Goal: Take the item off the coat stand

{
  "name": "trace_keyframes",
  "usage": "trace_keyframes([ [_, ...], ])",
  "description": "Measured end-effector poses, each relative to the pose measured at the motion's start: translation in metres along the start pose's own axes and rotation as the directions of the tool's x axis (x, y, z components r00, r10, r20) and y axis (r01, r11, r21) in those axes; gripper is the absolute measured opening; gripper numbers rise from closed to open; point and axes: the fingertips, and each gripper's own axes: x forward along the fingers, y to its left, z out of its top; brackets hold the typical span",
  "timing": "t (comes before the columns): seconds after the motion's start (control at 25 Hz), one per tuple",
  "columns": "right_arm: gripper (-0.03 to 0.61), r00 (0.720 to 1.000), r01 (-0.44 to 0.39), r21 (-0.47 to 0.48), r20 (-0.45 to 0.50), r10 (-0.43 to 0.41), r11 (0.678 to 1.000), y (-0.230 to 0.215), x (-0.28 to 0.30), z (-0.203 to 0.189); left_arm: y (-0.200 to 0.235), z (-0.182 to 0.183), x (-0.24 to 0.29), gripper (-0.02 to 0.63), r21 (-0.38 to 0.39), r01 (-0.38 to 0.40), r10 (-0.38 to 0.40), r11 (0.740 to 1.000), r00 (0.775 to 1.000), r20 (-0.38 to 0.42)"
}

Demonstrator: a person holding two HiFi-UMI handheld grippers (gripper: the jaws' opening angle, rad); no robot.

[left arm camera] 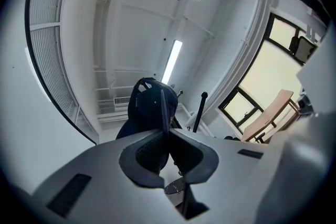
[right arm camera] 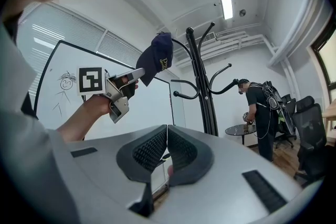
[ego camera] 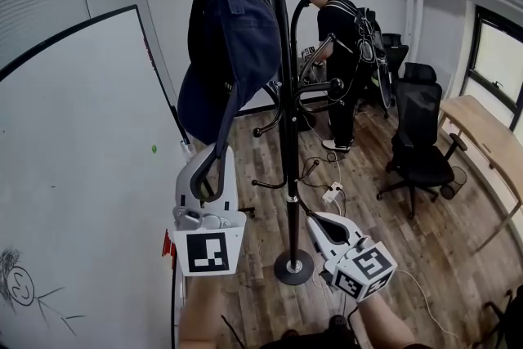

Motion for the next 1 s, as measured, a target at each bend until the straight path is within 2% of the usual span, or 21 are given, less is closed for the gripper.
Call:
trace_keyframes([
  [0.48,0.031,1.0,-0.016,-0.004,-0.014,0.016,1.0,0.029,0.013,-0.001,0.027,0.0,-0.033,0.032,-0.042,-0.017,0.017,0.999,1.0,0.009],
  [1.0,0.031,1.0,-0.021,-0.002,-0.019,0.021,1.0,0.034,0.014,-0.008,0.018,-0.03,-0.058,0.031,-0.081,-0.008,0.003,0.997,0.998,-0.06],
])
